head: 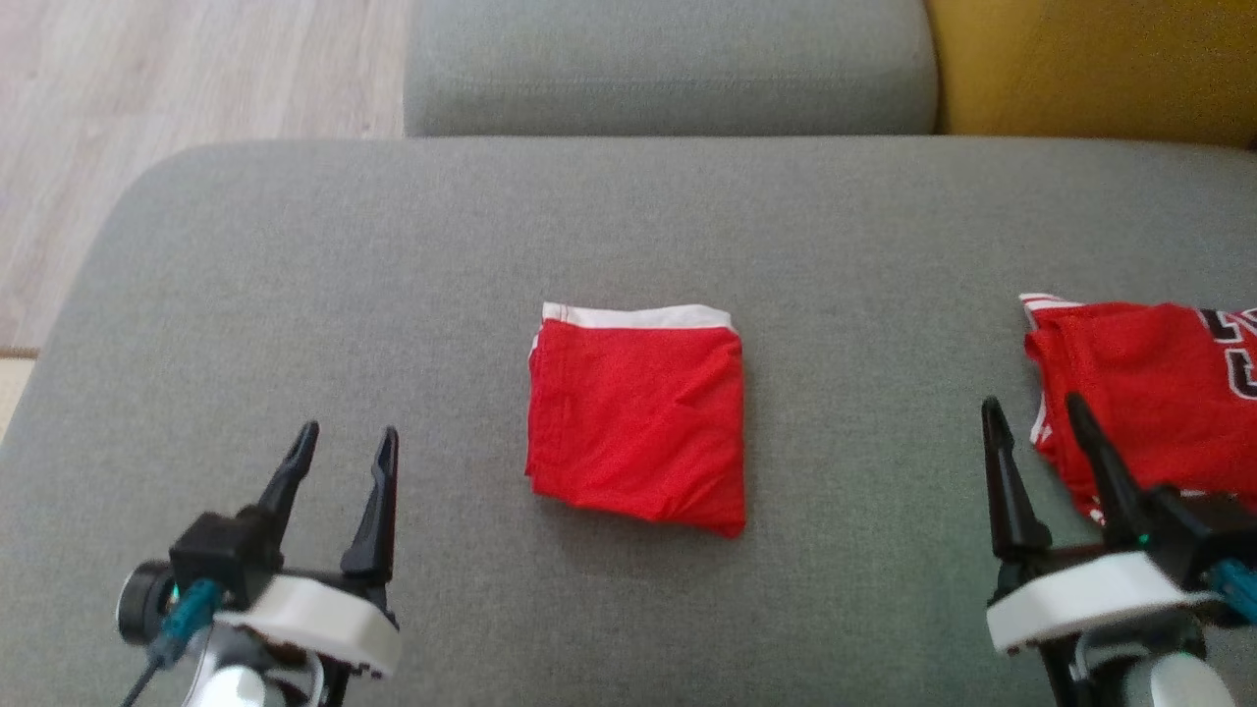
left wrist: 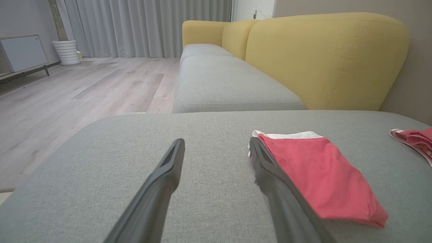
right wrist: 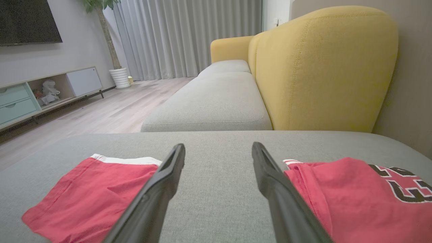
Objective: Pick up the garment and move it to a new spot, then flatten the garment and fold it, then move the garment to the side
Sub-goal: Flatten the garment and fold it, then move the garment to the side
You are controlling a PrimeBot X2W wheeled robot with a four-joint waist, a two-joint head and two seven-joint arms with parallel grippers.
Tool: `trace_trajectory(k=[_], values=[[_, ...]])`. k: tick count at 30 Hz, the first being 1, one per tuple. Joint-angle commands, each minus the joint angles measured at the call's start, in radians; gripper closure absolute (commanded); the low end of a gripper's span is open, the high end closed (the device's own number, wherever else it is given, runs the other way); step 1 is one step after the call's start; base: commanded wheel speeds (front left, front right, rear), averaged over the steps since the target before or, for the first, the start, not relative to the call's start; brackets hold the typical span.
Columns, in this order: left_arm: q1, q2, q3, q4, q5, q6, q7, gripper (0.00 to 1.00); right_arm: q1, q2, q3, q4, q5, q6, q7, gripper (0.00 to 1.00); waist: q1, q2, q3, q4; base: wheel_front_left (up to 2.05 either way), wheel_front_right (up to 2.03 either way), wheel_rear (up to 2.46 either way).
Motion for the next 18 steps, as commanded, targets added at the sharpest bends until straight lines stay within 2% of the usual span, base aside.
trace_trajectory(k=[1, 8, 18], values=[[-0.026, 0.026, 0.033, -0.039, 0.011, 0.008, -0.001, 0.00, -0.020, -0.004, 0.019, -0.043, 0.003, 0.007, 0.003, 0.00, 0.0000, -0.0001, -0.015, -0.005, 0.00, 0.00, 0.00], [0.016, 0.026, 0.026, -0.062, 0.003, 0.021, 0.009, 0.00, 0.048, -0.004, 0.023, -0.091, 0.027, 0.007, 0.015, 0.00, 0.0000, -0.0001, -0.040, -0.010, 0.00, 0.00, 0.00], [0.059, 0.031, 0.031, -0.083, -0.001, 0.049, 0.014, 0.00, 0.085, -0.004, 0.021, -0.091, 0.042, 0.007, 0.042, 0.00, 0.0000, -0.0001, -0.062, -0.009, 0.00, 0.00, 0.00]])
